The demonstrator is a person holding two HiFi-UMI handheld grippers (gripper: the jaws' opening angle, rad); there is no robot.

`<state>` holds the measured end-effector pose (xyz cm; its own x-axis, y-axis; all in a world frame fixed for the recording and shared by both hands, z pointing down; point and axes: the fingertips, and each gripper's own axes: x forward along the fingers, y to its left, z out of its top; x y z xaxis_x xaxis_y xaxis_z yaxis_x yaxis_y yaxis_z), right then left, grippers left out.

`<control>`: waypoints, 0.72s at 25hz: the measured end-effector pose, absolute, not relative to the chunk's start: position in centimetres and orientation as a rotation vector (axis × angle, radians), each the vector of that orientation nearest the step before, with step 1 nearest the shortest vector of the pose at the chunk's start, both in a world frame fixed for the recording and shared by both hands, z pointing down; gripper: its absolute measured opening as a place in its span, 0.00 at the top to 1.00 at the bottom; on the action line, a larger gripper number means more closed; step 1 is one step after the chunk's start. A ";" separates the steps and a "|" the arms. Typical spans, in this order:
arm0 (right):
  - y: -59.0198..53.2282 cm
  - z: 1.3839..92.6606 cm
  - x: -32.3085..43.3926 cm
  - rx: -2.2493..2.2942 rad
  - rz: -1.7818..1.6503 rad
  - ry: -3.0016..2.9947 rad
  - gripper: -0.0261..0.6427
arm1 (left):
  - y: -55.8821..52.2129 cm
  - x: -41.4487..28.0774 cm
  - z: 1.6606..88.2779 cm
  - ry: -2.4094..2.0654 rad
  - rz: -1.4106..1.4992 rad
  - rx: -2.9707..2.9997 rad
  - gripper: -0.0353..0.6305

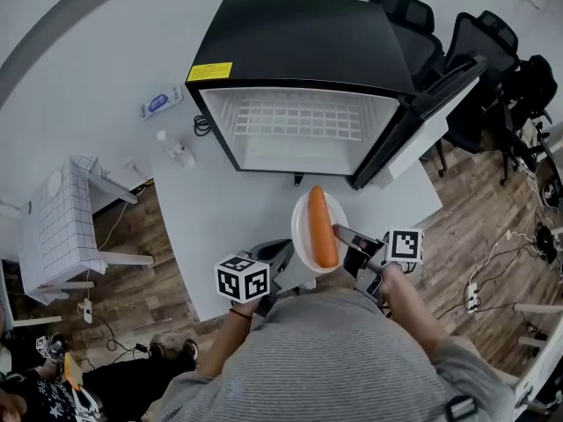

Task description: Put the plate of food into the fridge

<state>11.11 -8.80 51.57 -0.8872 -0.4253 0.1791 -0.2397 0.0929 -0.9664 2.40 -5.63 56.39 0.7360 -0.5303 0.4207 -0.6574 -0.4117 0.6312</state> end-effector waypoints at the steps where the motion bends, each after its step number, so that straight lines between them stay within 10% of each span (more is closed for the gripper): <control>1: -9.0 51.6 10.9 -0.679 -1.907 2.207 0.91 | -5.8 2.3 56.4 -0.892 0.198 2.107 0.93; 18: -12.9 52.2 7.9 -0.797 -1.877 2.189 0.91 | -6.5 -0.4 57.2 -0.817 0.278 2.143 0.93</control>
